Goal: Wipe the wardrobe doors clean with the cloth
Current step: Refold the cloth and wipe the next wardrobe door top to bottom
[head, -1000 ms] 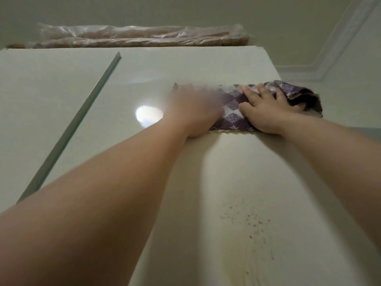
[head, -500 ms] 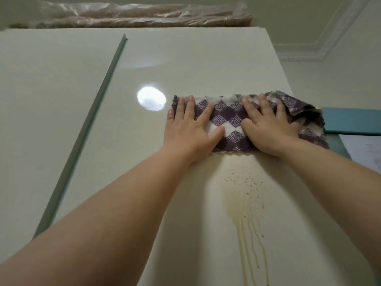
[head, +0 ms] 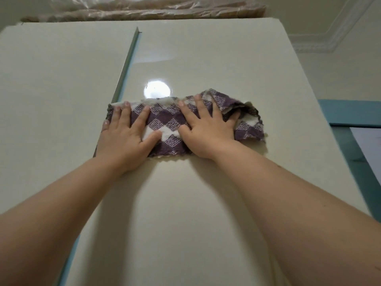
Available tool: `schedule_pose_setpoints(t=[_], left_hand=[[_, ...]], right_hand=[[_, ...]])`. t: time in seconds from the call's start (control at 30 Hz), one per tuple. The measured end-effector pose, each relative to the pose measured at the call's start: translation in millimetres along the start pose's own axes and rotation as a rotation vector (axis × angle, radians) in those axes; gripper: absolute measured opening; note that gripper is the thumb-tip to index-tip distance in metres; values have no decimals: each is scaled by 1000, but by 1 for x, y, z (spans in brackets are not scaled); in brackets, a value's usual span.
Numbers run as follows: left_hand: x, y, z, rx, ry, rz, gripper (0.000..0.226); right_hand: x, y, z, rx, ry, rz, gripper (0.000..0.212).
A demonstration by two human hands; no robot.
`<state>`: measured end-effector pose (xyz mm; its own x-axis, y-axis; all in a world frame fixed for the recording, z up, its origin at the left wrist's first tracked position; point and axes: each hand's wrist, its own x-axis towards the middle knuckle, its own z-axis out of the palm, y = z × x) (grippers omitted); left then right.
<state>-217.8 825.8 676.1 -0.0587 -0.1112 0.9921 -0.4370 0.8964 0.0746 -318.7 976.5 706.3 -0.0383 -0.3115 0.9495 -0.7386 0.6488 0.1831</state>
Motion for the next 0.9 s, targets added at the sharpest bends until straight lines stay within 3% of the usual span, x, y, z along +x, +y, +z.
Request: schedule_pose_setpoints(t=[0.23, 0.4, 0.57, 0.9], left_hand=[[-37, 24, -2, -133, -33, -67, 75], [-26, 60, -2, -116, -56, -186, 84], [-35, 98, 19, -66, 2, -116, 96], [-31, 172, 29, -73, -31, 60, 90]], right_hand=[[-50, 12, 13, 10, 78, 102, 61], [-57, 47, 2, -102, 53, 195, 90], [-72, 83, 0, -108, 71, 225, 92], [-106, 145, -16, -72, 15, 378, 91]])
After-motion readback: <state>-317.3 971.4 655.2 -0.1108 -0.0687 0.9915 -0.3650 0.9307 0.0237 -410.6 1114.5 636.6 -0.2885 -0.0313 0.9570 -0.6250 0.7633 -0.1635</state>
